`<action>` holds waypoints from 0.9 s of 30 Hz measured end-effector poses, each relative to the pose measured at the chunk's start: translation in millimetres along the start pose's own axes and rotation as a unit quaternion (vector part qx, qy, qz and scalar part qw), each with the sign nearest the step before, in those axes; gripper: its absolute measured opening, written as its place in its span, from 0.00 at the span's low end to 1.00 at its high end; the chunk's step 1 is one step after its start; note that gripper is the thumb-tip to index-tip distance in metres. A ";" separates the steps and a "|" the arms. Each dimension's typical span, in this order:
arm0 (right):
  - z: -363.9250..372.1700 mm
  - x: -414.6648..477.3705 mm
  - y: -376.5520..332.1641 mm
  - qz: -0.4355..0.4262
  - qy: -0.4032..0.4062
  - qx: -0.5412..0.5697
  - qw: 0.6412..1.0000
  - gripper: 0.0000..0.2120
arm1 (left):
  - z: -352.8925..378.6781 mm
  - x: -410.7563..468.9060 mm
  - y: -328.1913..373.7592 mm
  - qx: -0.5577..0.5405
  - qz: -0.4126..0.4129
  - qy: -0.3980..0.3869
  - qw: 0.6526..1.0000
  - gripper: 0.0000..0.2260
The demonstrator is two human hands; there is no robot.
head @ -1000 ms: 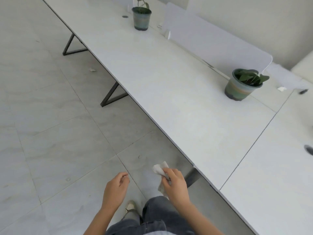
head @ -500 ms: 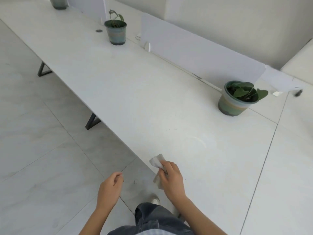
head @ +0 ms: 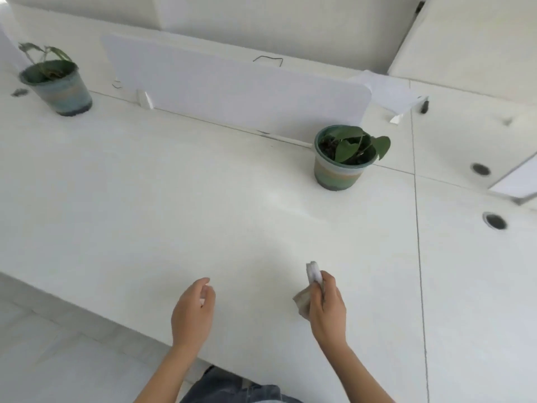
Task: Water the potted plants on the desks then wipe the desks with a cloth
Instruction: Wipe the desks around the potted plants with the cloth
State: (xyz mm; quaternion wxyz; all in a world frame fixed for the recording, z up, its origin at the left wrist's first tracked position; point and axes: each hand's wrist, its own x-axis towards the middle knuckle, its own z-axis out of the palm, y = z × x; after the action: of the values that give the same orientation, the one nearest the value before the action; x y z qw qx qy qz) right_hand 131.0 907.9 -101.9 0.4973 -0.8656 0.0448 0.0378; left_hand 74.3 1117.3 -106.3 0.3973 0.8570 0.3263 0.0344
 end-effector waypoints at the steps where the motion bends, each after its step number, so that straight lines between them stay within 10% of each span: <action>1: -4.4 7.3 2.5 0.020 0.028 0.002 0.999 0.09 | 4.1 13.9 8.1 0.015 0.029 -0.009 0.999 0.14; 14: -96.5 160.7 -7.4 0.042 0.254 -0.115 0.959 0.20 | 63.9 166.0 78.6 0.246 0.225 -0.102 0.937 0.18; 21: -88.2 249.8 28.5 0.071 -0.035 -0.310 0.948 0.22 | 79.2 190.7 63.7 0.350 0.235 -0.103 0.901 0.22; 27: -53.7 265.8 37.7 0.147 0.006 -0.357 0.922 0.24 | 86.3 194.9 65.8 0.351 0.236 -0.085 0.902 0.22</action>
State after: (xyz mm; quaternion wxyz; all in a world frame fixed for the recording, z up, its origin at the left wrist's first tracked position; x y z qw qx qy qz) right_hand 391.7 831.9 -136.4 0.1439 -0.9696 0.1581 0.1188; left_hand 289.7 1143.8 -157.9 0.0775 0.9925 0.0703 -0.0627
